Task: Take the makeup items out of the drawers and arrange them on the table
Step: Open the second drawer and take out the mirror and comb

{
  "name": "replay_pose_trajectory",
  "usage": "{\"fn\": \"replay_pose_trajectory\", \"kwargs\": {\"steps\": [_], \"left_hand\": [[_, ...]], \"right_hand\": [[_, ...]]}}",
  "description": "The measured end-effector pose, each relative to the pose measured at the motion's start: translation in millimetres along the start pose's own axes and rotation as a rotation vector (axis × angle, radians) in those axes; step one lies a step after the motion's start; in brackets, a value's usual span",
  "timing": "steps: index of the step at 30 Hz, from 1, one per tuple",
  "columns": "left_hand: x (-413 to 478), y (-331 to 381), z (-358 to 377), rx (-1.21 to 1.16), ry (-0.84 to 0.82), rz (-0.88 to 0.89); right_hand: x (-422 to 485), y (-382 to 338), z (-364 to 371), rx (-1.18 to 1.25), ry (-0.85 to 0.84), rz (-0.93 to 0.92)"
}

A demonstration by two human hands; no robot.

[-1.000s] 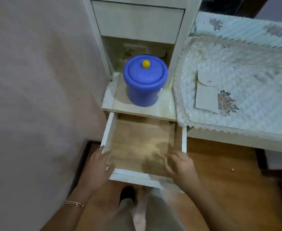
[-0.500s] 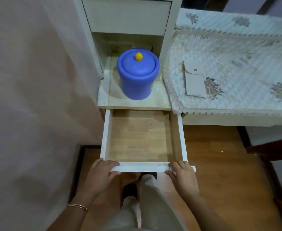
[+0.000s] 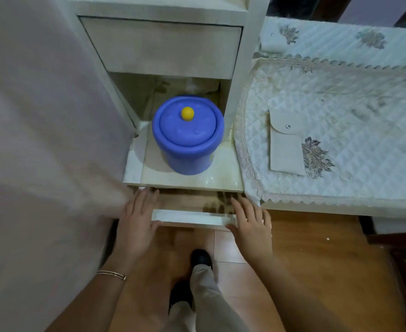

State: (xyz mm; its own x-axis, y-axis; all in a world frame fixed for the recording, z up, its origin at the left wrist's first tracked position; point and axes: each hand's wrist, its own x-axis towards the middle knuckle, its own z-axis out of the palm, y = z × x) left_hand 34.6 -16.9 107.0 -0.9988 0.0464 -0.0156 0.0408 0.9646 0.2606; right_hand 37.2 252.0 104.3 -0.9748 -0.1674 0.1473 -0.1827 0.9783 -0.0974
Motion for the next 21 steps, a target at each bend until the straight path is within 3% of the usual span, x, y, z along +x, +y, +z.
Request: {"fn": "replay_pose_trajectory", "kwargs": {"steps": [5,15,18,21], "left_hand": [[39,-3,5,0.014,0.045,0.030],[62,8,-1,0.067,0.057,-0.116],[59,14,-3,0.131,0.030,-0.086],[50,18,-9,0.016,-0.037,-0.076]], "right_hand": [[41,10,11,-0.065,0.011,-0.044],[62,12,21,-0.015,0.122,-0.019],[61,10,18,-0.009,0.062,0.025],[53,10,3,0.088,-0.055,0.019]]}}
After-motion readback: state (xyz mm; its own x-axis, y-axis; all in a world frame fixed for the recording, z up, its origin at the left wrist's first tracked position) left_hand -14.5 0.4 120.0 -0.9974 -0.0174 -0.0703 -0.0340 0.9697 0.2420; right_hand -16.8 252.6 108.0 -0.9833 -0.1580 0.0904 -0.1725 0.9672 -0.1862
